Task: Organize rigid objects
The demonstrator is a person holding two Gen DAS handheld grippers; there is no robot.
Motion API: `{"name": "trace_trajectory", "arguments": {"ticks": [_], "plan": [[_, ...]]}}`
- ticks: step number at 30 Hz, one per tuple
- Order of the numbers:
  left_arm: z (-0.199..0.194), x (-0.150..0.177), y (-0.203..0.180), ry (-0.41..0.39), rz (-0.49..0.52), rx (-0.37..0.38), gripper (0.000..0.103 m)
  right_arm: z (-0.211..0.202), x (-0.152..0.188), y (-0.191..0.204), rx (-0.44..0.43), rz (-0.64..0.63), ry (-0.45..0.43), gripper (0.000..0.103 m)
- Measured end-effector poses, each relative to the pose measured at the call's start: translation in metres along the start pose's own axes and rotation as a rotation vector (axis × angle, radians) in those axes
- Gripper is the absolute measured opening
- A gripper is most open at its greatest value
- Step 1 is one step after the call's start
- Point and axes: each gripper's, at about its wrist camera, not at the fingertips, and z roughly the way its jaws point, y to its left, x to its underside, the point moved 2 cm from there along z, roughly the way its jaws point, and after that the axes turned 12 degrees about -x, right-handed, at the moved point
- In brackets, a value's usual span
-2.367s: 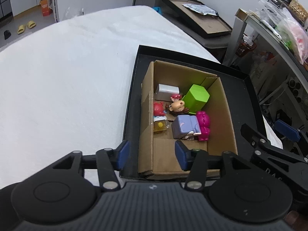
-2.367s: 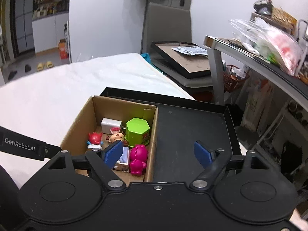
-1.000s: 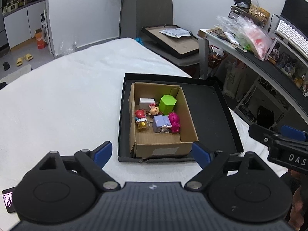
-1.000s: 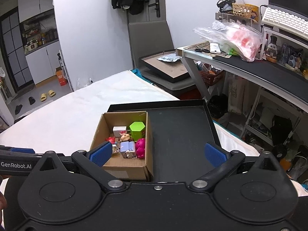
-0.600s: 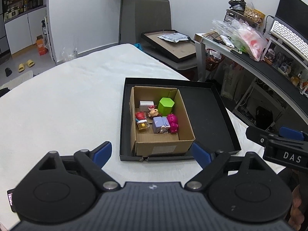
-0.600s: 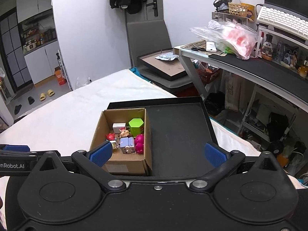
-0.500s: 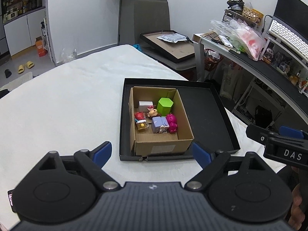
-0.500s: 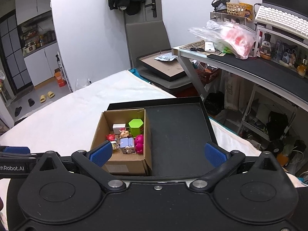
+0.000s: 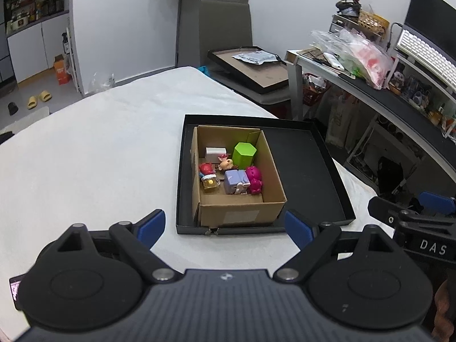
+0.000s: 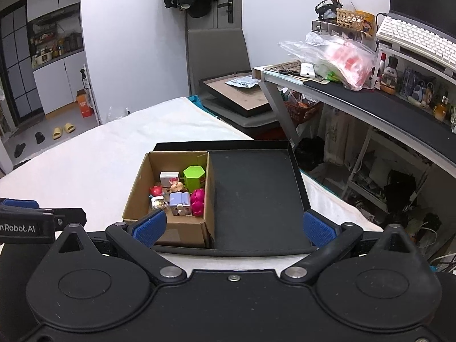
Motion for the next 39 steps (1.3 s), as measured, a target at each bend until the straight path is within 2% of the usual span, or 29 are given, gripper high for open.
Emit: {"name": "trace_trajectory", "arguments": {"ticks": [5, 39], "plan": [[0.000, 0.005, 0.000, 0.016, 0.006, -0.003, 0.090, -0.002, 0.001, 0.002, -0.001, 0.006, 0.012, 0.103], [-0.012, 0.006, 0.004, -0.020, 0.011, -0.022, 0.090, -0.014, 0.001, 0.004, -0.022, 0.009, 0.001, 0.103]]}}
